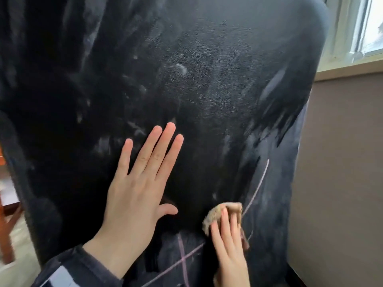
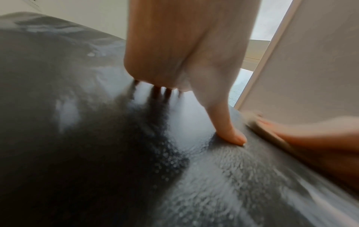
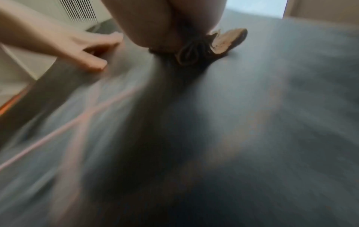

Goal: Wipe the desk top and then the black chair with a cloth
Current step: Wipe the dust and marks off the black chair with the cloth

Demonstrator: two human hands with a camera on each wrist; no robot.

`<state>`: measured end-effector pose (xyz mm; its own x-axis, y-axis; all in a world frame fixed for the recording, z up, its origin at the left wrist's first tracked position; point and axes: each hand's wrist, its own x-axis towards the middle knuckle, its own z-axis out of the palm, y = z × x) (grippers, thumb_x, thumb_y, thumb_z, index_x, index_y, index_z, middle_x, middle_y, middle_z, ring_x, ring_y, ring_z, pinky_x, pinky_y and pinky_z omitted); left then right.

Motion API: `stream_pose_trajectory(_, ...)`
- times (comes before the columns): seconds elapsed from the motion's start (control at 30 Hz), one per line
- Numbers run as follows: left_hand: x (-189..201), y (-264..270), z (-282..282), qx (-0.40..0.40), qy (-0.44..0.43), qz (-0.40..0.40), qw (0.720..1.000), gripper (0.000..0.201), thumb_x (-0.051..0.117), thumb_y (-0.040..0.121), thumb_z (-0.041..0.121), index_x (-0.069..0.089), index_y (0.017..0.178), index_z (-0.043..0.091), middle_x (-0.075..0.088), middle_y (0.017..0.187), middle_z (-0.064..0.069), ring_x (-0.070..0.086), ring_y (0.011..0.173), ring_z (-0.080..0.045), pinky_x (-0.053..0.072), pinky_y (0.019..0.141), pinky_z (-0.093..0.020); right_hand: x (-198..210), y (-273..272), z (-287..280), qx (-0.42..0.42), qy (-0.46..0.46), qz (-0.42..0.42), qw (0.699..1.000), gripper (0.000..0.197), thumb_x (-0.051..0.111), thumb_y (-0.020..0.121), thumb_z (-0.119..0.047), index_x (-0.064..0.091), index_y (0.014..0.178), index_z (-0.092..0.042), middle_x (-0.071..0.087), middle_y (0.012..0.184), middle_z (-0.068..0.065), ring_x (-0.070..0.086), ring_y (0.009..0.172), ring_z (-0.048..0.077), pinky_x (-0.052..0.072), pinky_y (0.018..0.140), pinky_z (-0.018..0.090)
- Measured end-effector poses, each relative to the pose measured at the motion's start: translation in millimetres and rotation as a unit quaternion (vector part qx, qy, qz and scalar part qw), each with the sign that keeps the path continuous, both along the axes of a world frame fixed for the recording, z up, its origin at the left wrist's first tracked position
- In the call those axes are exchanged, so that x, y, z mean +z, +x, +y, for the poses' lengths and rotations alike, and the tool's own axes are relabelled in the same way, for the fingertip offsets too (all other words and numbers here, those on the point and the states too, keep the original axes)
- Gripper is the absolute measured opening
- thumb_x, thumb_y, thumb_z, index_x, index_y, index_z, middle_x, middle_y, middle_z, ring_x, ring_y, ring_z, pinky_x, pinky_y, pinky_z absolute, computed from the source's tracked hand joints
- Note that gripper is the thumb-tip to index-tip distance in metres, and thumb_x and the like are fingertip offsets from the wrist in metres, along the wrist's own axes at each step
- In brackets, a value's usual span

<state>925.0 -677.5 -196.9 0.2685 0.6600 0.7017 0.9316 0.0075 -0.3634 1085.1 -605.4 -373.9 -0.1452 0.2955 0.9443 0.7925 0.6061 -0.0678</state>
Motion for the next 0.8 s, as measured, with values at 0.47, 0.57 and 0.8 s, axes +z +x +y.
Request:
stream_pose_trajectory(0.47,-2.0,1.1,0.9,-0.016,0.001,-0.002,1.0,0.132,0.079,0.045,0.056,0.016,0.15,0.008,0.005,0.159,-0.01,0.006,0.146,-0.025,0.003,0.115,-0.049,-14.9,18.9,9.8,0.036,-0.092,0.088,0.991,0.098,0.023,0.054,-0.004,0.009,0.15,-0.016,-0.009,0.158,0.002,-0.008,0.144,0.026,0.006,0.113,0.039)
stream_pose_trajectory(0.57,0.6,2.0,1.9,-0.017,-0.003,-0.004,1.0,0.131,0.079,0.044,0.055,0.017,0.15,0.007,0.007,0.159,-0.011,0.007,0.146,-0.026,0.003,0.116,-0.049,39.6,47.3,33.3,0.1,-0.12,0.151,0.976,0.093,0.018,0.058,0.008,0.015,0.149,-0.012,-0.007,0.158,-0.001,-0.007,0.144,0.025,-0.001,0.117,0.034)
stream_pose_trajectory(0.8,-1.4,9.2,2.8,-0.026,-0.009,-0.008,1.0,0.13,0.078,0.045,0.056,0.018,0.15,0.008,0.006,0.159,-0.009,0.007,0.146,-0.025,0.002,0.116,-0.048,51.2,45.4,18.5,0.123,-0.141,0.188,0.964,0.098,0.023,0.057,0.022,0.015,0.149,-0.01,0.0,0.158,0.0,-0.002,0.146,0.025,-0.001,0.118,0.035)
